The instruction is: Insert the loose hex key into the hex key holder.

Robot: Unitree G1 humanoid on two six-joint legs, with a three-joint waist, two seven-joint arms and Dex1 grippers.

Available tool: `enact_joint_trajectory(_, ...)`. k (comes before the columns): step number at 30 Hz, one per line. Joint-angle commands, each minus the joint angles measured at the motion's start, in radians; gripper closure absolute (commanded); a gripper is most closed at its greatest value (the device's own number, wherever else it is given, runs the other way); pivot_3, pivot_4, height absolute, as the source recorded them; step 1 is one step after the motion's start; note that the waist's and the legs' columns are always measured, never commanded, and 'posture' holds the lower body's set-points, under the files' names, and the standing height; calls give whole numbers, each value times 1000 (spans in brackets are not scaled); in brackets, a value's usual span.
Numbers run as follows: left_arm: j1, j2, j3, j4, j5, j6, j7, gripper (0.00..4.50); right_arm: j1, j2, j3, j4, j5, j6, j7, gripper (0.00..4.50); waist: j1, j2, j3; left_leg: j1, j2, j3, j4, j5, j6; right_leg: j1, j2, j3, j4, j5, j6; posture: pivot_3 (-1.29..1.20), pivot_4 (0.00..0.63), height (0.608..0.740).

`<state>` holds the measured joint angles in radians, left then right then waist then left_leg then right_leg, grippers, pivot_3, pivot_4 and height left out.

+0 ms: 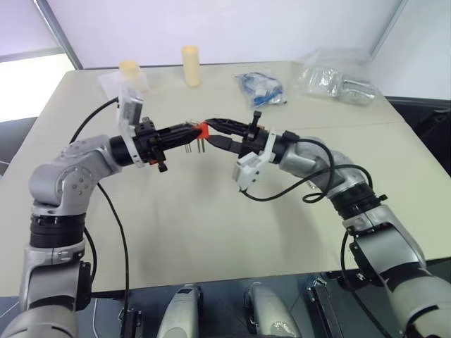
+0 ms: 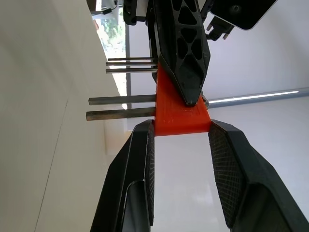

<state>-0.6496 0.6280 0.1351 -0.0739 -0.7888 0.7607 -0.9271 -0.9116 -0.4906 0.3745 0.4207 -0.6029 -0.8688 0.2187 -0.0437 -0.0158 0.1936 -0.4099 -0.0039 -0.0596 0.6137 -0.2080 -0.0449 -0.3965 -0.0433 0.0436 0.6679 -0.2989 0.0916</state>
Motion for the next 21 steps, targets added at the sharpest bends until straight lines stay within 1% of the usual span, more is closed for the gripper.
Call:
enact_joint_trajectory(1,-3,11,32,-12,-2,-2,10,4468,-30,-5,-24,-16,39,-8,10,3434,0,0,0,0,0,0,0,0,0,0,0,0,0,0,0,0,150,740)
enact_joint_trajectory(3,-5,12,32,-11,-2,-3,10,4468,-30,-4,-22,-17,47,-6,22,3434,0,0,0,0,0,0,0,0,0,0,0,0,0,0,0,0,150,740)
enact_joint_trajectory(5,-5,13,30,-11,-1,-3,9,4500,-27,-3,-21,-18,60,-4,36,2354,0,0,0,0,0,0,0,0,0,0,0,0,0,0,0,0,150,740)
enact_joint_trajectory(6,-4,14,30,-12,-1,-2,9,4500,-26,-3,-20,-20,62,-3,40,1910,0,0,0,0,0,0,0,0,0,0,0,0,0,0,0,0,150,740)
enact_joint_trajectory(9,-2,18,28,-15,0,-1,8,4500,-21,-3,-17,-26,68,7,61,351,0,0,0,0,0,0,0,0,0,0,0,0,0,0,0,0,150,740)
enact_joint_trajectory(10,-1,18,28,-16,0,-1,8,4500,-20,-3,-16,-28,70,10,68,54,0,0,0,0,0,0,0,0,0,0,0,0,0,0,0,0,150,740)
enact_joint_trajectory(14,2,22,26,-20,1,-2,6,4500,-9,-17,-18,-41,85,23,113,54,0,0,0,0,0,0,0,0,0,0,0,0,0,0,0,0,150,740)
enact_joint_trajectory(16,2,23,24,-21,4,-4,4,4500,-1,-36,-22,-31,119,89,192,54,0,0,0,0,0,0,0,0,0,0,0,0,0,0,0,0,150,740)
enact_joint_trajectory(19,4,30,15,-26,15,-12,-4,4500,11,-54,-75,-23,259,334,364,54,2,0,0,0,0,0,1,0,0,1,0,0,0,0,0,0,150,740)
enact_joint_trajectory(20,7,35,9,-31,23,-18,-10,4500,12,-61,-103,-47,337,486,456,54,2,0,0,0,0,0,1,0,0,1,0,0,0,0,0,0,150,740)
enact_joint_trajectory(21,10,39,4,-34,29,-22,-14,4500,12,-65,-122,-72,388,595,520,54,3,0,0,0,0,0,1,0,0,1,0,0,0,0,0,0,150,740)
